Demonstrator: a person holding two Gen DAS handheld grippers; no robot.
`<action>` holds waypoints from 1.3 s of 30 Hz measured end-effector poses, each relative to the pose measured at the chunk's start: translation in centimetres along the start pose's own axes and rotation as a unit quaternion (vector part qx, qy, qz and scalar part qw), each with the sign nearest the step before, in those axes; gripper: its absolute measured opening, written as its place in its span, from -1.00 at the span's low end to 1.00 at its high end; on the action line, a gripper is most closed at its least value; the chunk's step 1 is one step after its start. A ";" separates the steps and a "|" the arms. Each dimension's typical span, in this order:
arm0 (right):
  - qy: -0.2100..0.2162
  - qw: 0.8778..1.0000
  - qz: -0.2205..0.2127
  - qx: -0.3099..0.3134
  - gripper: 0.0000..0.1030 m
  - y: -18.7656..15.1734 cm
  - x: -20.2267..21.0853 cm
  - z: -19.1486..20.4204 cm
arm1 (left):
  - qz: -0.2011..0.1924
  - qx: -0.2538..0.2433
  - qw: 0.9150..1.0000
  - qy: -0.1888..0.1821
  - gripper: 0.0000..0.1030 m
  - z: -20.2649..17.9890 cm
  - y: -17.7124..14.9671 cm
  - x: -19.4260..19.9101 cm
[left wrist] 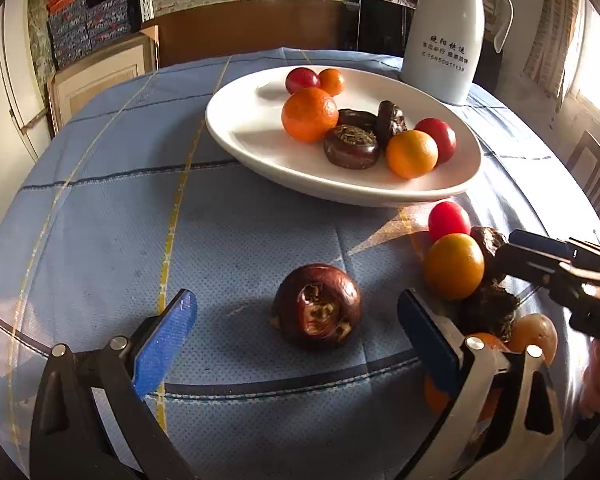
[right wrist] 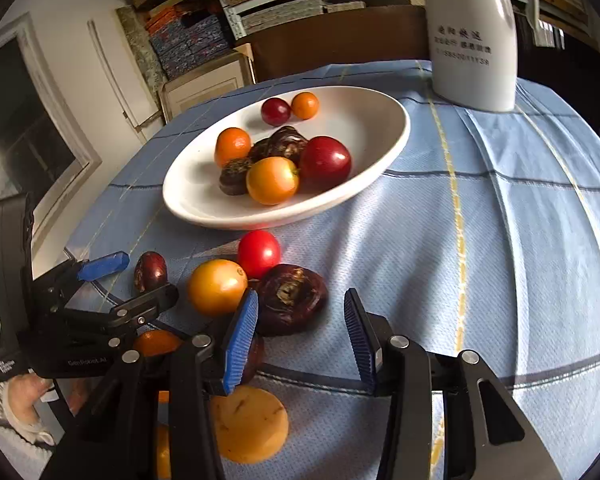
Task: Organize fruits
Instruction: 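Grasp a dark brown fruit with the left tool while the right tool grasps another, then lower both dark brown fruits onto the white plate and open both tools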
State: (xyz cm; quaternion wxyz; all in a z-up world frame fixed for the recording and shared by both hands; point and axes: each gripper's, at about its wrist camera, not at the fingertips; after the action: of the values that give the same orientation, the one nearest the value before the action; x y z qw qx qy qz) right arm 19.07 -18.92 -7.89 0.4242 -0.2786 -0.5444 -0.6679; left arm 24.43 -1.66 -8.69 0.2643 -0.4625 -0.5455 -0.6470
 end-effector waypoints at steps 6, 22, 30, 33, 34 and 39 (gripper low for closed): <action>-0.018 1.000 0.001 0.022 -0.13 -0.2 -0.7 1.0 | -0.003 -0.003 1.000 -0.004 0.91 0.0 -0.1 0.2; 0.005 0.999 -0.047 -0.028 -0.18 0.0 1.8 -1.2 | -0.025 0.006 0.999 -0.044 -0.12 0.6 -0.5 1.2; 0.008 0.998 -0.050 -0.042 -0.18 0.0 2.1 -1.6 | -0.015 -0.005 0.999 -0.039 -0.13 0.3 -0.6 0.8; 0.007 0.998 -0.049 -0.041 -0.18 0.0 2.0 -1.6 | -0.006 -0.005 0.999 -0.044 -0.13 0.3 -0.5 0.4; 0.006 0.998 -0.049 -0.041 -0.18 -0.1 2.0 -1.6 | -0.006 -0.004 0.999 -0.047 -0.13 0.4 -0.4 0.4; 0.006 0.997 -0.058 -0.050 -0.18 -0.1 2.3 -1.9 | -0.009 -0.011 0.999 -0.048 -0.22 0.1 -0.5 0.5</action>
State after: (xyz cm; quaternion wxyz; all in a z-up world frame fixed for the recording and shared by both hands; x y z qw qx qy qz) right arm 18.02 -21.35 -6.47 0.3739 -0.2632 -0.5230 -0.7193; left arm 23.85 -1.32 -8.43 0.2264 -0.4911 -0.5546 -0.6324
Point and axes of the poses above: each gripper's, at about its wrist camera, not at the fingertips, and x roughly against the way its jaws point, z to its left, y to its top, and after that the axes turned 11 degrees about z, right-handed
